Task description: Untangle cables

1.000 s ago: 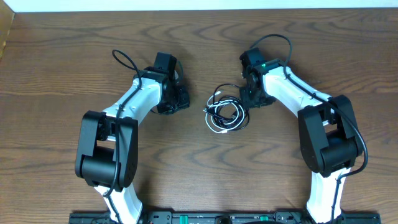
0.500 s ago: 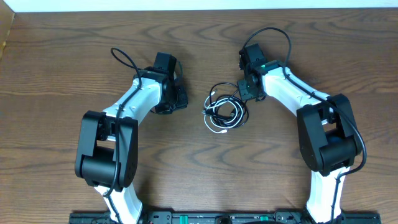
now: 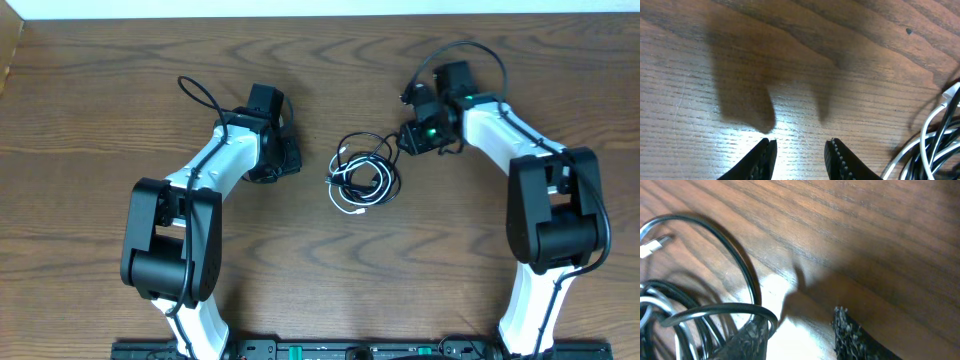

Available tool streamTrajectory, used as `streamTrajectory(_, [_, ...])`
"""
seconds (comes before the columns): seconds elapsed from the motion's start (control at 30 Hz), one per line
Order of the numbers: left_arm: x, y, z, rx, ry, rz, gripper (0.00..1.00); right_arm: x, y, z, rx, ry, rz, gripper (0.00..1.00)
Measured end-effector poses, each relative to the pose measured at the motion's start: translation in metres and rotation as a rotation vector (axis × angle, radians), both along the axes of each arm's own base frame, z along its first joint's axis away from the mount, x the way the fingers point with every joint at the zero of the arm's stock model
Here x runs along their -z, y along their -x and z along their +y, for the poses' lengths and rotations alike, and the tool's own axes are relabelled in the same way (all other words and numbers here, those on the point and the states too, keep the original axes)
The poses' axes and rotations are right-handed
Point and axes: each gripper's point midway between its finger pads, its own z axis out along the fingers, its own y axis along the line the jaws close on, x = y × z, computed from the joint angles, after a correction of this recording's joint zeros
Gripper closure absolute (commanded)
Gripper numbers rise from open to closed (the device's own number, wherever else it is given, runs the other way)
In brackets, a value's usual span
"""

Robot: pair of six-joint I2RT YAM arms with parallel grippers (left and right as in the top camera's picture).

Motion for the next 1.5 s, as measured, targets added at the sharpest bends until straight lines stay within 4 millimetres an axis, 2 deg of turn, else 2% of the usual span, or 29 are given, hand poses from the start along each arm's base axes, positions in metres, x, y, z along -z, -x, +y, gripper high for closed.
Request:
streamTrajectory(0.23, [0.000, -0.001, 0.000, 0.000, 0.001, -0.005, 0.64, 0.002, -0.006, 0.013, -0.081, -0.123, -0.152, 0.65])
streamTrajectory(0.5, [0.000, -0.004, -0.001, 0.000, 0.004, -0.019, 0.64, 0.004, -0.013, 0.028, -0.125, -0.124, -0.281, 0.75])
streamTrajectory(0.53, [0.000, -0.004, -0.001, 0.000, 0.004, -0.019, 0.64, 0.005, -0.015, 0.030, -0.128, -0.112, -0.309, 0.77])
streamTrajectory(0.57, [0.000, -0.004, -0.001, 0.000, 0.004, -0.018, 0.64, 0.005, -0.017, 0.032, -0.129, -0.100, -0.338, 0.85])
streamTrajectory(0.6, [0.000, -0.004, -0.001, 0.000, 0.004, -0.018, 0.64, 0.005, -0.019, 0.033, -0.132, -0.088, -0.362, 0.99])
streamTrajectory(0.8, [0.000, -0.004, 0.000, 0.006, 0.004, -0.021, 0.64, 0.004, -0.026, 0.038, -0.094, -0.038, -0.419, 0.99])
streamTrajectory(0.9, [0.000, -0.005, 0.004, 0.012, 0.021, -0.021, 0.64, -0.002, -0.023, 0.033, -0.061, -0.018, -0.402, 0.99])
streamTrajectory(0.93, [-0.001, -0.006, 0.006, 0.013, 0.034, -0.021, 0.64, -0.008, -0.021, 0.031, -0.055, -0.017, -0.405, 0.99])
streamTrajectory(1.0, [-0.004, -0.009, 0.012, 0.004, 0.064, -0.023, 0.64, -0.034, -0.020, 0.030, -0.045, -0.024, -0.442, 0.99])
streamTrajectory(1.07, [-0.009, -0.013, 0.019, -0.008, 0.099, -0.035, 0.64, -0.082, -0.023, 0.033, -0.041, -0.049, -0.537, 0.99])
streamTrajectory(1.13, [-0.018, -0.018, 0.026, -0.026, 0.134, -0.059, 0.64, -0.140, -0.020, 0.038, -0.050, -0.082, -0.656, 0.99])
streamTrajectory(1.23, [-0.026, -0.022, 0.034, -0.044, 0.158, -0.079, 0.64, -0.213, -0.001, 0.052, -0.102, -0.123, -0.800, 0.99])
streamTrajectory(1.3, [-0.027, -0.022, 0.037, -0.039, 0.166, -0.085, 0.64, -0.238, 0.014, 0.061, -0.148, -0.135, -0.848, 0.99])
streamTrajectory(1.37, [-0.028, -0.022, 0.037, -0.030, 0.169, -0.087, 0.64, -0.250, 0.029, 0.072, -0.202, -0.132, -0.876, 0.99])
streamTrajectory(1.43, [-0.028, -0.022, 0.035, -0.016, 0.171, -0.091, 0.64, -0.248, 0.035, 0.078, -0.239, -0.098, -0.886, 0.99])
streamTrajectory(1.5, [-0.028, -0.022, 0.035, -0.011, 0.173, -0.091, 0.64, -0.245, 0.031, 0.077, -0.215, -0.067, -0.890, 0.99])
